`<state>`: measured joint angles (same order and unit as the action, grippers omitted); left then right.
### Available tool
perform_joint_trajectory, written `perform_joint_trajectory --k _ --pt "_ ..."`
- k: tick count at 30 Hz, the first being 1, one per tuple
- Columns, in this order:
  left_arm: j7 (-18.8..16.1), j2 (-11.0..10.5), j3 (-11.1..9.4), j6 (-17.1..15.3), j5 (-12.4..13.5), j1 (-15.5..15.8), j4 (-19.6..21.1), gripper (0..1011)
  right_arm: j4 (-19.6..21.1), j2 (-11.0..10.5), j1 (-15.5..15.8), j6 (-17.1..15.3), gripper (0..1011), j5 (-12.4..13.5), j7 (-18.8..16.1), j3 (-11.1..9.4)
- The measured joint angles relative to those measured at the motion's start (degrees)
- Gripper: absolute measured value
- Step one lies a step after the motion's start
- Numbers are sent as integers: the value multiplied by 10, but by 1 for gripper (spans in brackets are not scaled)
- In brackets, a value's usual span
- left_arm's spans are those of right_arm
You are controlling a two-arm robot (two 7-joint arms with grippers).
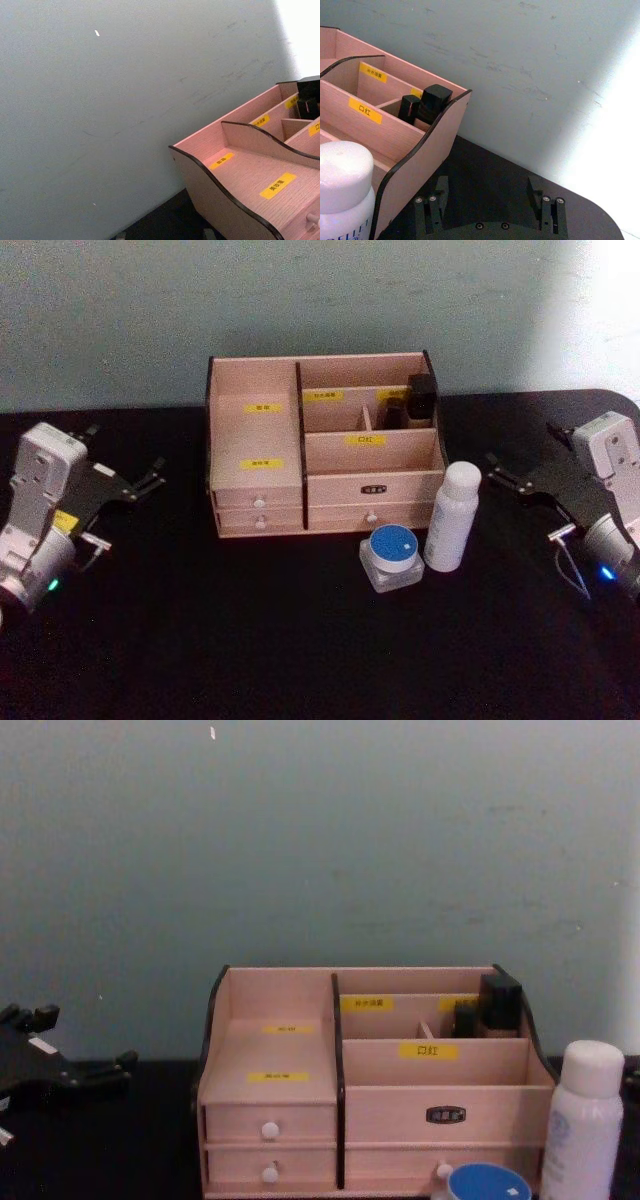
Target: Pick up the facial cleanser and watermelon frost from the table and place them into the tiered storage box.
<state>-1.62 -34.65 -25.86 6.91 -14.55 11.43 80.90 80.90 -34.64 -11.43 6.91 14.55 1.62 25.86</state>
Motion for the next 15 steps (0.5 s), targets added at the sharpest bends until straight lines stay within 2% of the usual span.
perform_joint_trajectory --k 15 --pt "0 0 0 0 0 0 0 1001 0 0 0 0 1002 0 0 0"
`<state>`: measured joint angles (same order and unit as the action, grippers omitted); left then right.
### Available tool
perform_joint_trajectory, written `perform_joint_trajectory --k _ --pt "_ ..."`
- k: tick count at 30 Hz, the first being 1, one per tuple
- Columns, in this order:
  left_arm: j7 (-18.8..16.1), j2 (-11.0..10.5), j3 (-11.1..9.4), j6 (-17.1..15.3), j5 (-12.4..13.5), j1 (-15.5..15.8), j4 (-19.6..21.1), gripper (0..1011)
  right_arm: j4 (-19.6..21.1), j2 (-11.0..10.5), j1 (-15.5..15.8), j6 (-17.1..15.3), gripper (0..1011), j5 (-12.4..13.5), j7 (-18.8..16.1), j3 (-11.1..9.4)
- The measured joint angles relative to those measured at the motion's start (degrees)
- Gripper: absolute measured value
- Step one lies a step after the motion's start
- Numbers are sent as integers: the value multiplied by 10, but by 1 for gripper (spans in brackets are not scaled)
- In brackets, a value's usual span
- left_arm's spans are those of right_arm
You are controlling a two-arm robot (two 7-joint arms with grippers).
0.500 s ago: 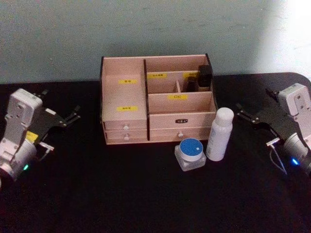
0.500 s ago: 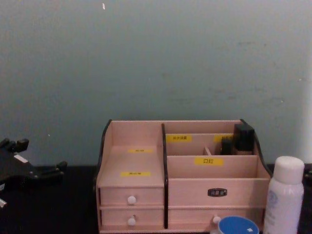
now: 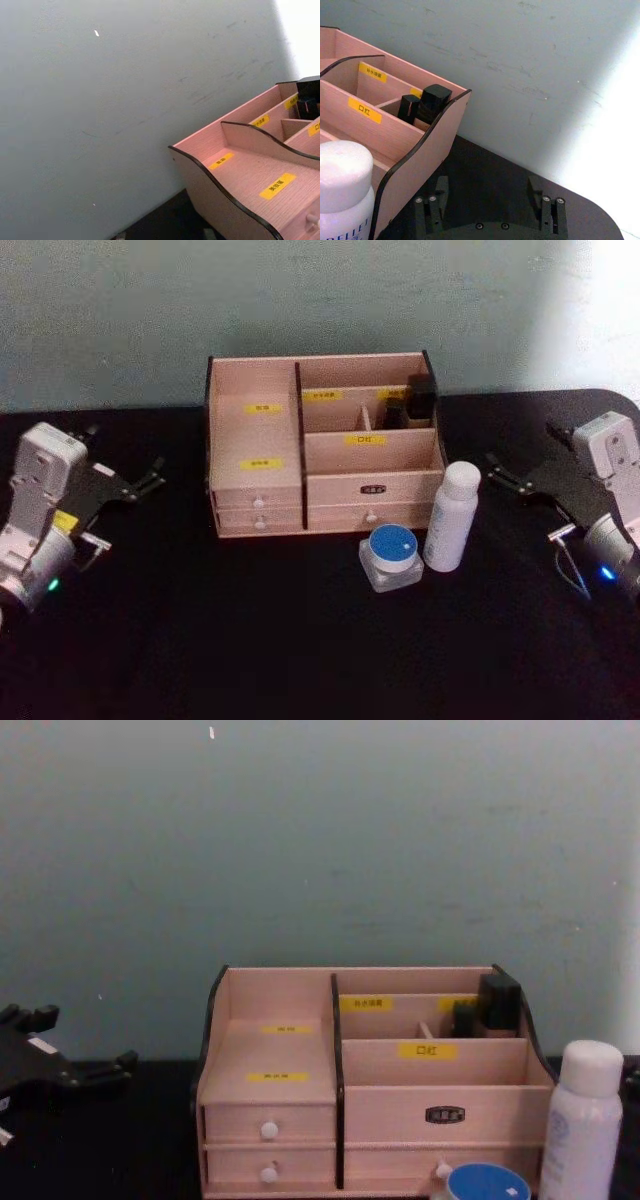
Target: Pick up the facial cleanser and watermelon frost from the table and place them into the tiered storage box.
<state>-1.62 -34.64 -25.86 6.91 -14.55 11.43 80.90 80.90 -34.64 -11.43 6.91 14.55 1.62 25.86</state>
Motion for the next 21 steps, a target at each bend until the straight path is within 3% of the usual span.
perform_joint_trajectory --k 21 --pt "0 0 0 0 0 0 0 1001 0 0 0 0 1002 0 0 0"
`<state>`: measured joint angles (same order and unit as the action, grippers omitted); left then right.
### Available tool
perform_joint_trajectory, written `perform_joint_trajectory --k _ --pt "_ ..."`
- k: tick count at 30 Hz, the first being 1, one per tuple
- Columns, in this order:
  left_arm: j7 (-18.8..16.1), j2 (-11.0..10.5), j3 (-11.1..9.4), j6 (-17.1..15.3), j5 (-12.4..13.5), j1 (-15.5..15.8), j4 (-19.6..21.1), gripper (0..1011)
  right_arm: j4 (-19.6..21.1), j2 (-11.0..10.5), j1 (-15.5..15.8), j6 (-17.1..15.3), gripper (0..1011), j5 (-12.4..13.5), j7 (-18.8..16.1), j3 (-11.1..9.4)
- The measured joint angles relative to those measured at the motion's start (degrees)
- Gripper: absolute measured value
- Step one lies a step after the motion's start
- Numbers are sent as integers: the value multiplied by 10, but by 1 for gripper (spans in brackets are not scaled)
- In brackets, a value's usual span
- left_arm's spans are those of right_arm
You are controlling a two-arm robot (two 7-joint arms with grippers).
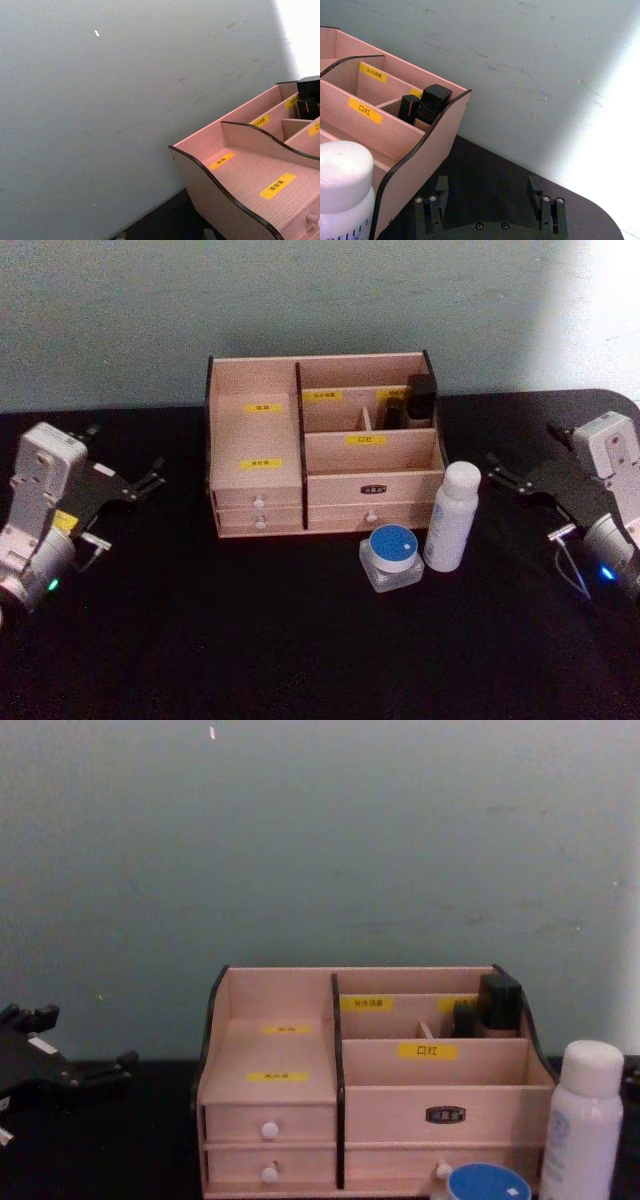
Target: Pick up the facial cleanser and watermelon frost from the table and place them into the tiered storage box.
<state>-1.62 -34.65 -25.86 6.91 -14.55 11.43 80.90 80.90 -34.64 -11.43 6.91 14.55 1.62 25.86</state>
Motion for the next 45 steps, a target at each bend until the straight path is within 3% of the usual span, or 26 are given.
perform_joint_trajectory --k 27,37,45 --pt "0 0 0 0 0 0 0 1001 6 1 6 0 1003 1 -6 -6" --pt "0 0 0 0 0 0 0 1001 47 -16 46 -29 1002 14 -24 -30" --pt "0 0 0 0 0 0 0 1001 97 -45 92 -71 1002 46 -56 -58"
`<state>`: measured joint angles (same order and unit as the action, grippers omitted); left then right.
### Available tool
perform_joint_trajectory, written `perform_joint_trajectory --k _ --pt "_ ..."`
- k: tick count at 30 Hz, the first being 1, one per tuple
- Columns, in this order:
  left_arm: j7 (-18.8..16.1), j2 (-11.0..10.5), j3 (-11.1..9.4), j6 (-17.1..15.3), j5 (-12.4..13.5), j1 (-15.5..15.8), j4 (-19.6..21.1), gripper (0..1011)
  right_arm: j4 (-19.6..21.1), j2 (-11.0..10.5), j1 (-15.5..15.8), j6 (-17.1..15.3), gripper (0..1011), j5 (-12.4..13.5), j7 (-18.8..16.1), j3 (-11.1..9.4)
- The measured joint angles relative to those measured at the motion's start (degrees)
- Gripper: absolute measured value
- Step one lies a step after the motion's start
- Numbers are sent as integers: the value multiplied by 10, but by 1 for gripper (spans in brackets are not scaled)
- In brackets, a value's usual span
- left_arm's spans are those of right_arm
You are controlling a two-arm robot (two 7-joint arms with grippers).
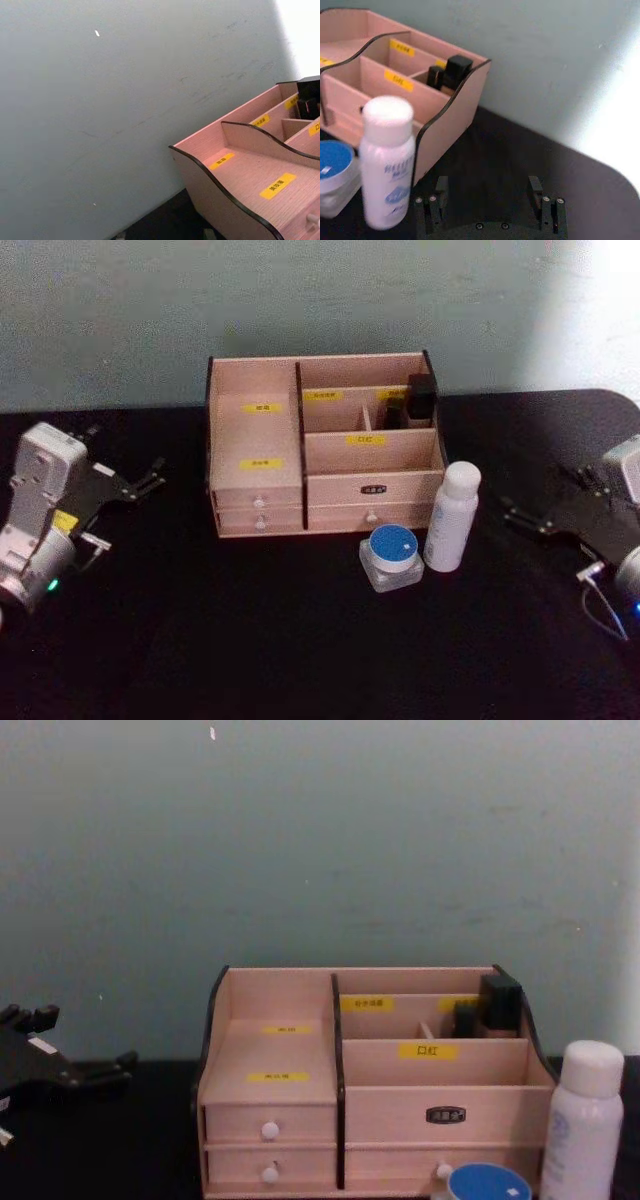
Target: Pick up the facial cleanser and watermelon frost from the table and place them into the tiered storage box.
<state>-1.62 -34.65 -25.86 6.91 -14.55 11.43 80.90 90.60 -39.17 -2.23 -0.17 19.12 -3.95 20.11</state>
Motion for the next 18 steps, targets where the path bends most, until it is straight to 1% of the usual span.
perform_joint_trajectory --k 4,7,8,9,11,14,18 --pt "0 0 0 0 0 0 0 1001 25 -15 23 -24 1002 24 -26 -15" --pt "0 0 0 0 0 0 0 1001 36 -21 34 -31 1002 35 -39 -22" --pt "0 0 0 0 0 0 0 1001 48 -26 43 -35 1002 43 -51 -28" --pt "0 0 0 0 0 0 0 1001 48 -26 43 -35 1002 43 -51 -28" --pt "0 0 0 0 0 0 0 1001 60 -29 53 -39 1002 53 -65 -35" --pt "0 0 0 0 0 0 0 1001 69 -31 59 -40 1002 58 -77 -39" --pt "0 0 0 0 0 0 0 1001 78 -27 64 -43 1002 66 -95 -42"
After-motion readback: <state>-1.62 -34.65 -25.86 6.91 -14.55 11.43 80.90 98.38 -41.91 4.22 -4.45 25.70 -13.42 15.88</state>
